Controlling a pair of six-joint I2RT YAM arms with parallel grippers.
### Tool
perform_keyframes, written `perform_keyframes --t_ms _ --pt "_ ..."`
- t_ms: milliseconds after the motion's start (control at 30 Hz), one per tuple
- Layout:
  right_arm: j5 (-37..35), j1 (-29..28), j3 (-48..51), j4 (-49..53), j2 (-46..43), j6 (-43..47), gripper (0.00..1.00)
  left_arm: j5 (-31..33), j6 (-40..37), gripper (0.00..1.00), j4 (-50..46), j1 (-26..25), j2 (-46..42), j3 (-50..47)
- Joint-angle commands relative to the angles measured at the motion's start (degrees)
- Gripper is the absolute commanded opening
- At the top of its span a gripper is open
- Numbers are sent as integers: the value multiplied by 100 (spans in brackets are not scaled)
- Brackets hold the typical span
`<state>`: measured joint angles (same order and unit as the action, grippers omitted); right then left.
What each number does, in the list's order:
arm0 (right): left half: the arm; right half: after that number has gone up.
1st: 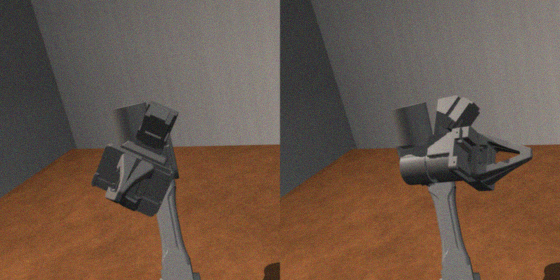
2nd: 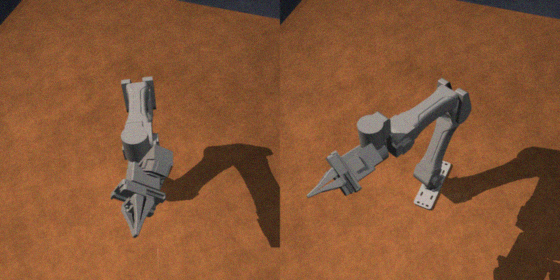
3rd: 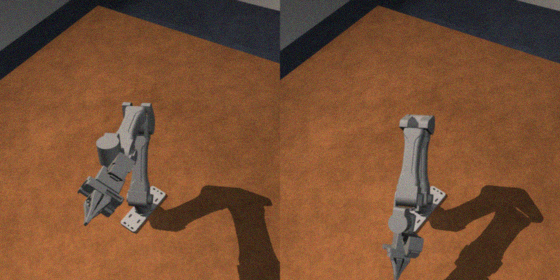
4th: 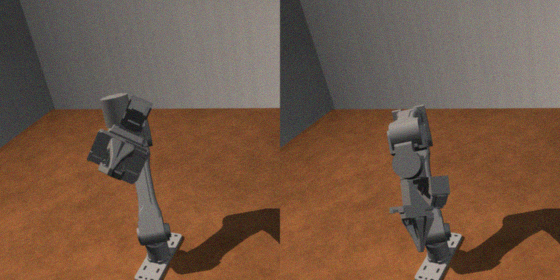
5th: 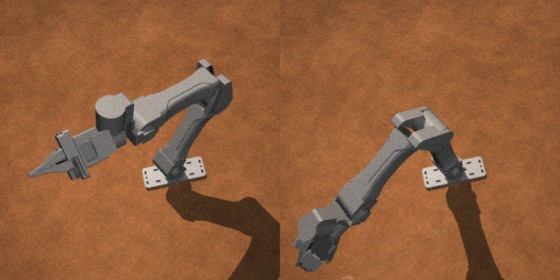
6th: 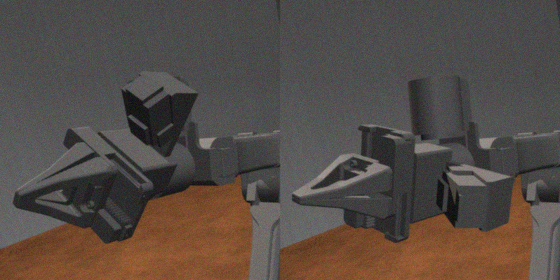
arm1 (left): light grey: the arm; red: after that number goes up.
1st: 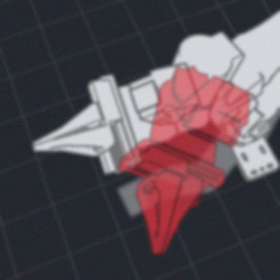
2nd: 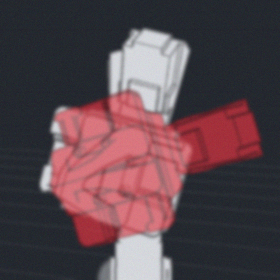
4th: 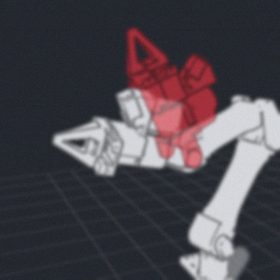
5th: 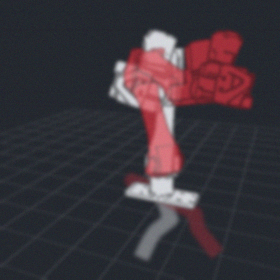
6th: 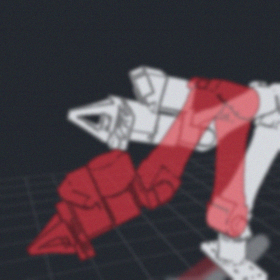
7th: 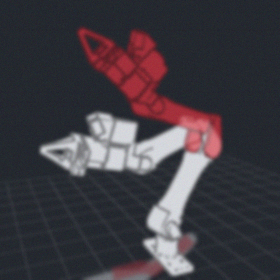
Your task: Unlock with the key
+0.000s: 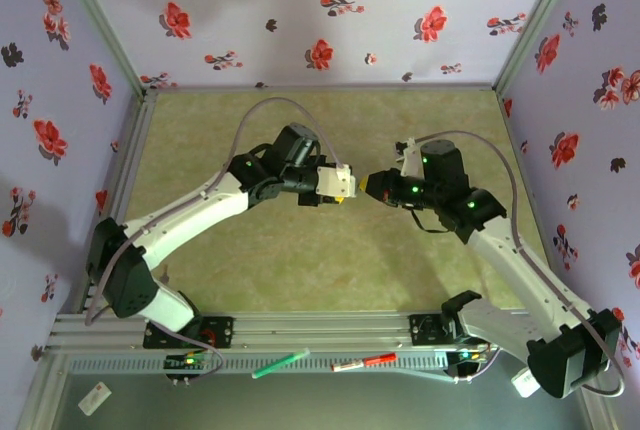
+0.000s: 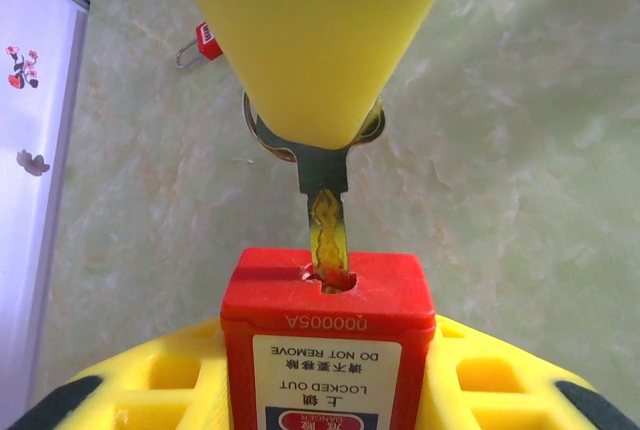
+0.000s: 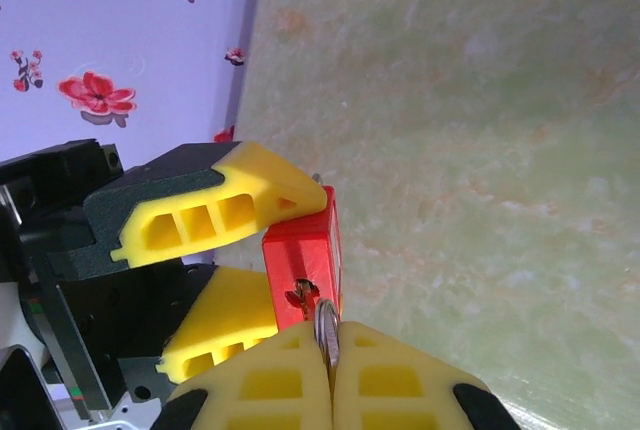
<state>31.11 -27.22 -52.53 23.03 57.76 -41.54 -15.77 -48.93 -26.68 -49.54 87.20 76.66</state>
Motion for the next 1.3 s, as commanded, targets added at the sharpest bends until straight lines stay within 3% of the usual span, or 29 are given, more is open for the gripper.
perform_keyframes --t_ms 0,100,200,267,400,567,833,967,1133,1267 --pt "-171 -140 7 86 21 398 0 -657 335 0 355 -73 -16 389" --pt "-208 -178 -35 136 72 494 0 -661 373 0 438 -115 -27 389" --pt "-175 -187 -97 181 204 379 0 -82 276 0 905 -310 -61 179" --pt "-120 -187 -3 -72 231 99 0 282 209 0 1355 -436 -110 -68" --pt "59 -195 249 -704 269 -557 0 314 363 0 1714 -495 -175 -213" --pt "-112 -272 310 -651 202 -151 0 -178 640 0 1405 -495 -154 35" --pt "-469 -423 246 44 -17 1587 0 -1223 1089 0 728 -391 -81 489" --pt "-436 -424 261 97 -98 1914 0 -1350 1179 0 792 -346 -157 449" --pt "-182 -423 165 -40 192 1292 0 -906 1312 0 1507 -371 -286 90" --pt "177 -424 479 -903 338 210 0 -654 1620 0 2602 -385 -490 -375"
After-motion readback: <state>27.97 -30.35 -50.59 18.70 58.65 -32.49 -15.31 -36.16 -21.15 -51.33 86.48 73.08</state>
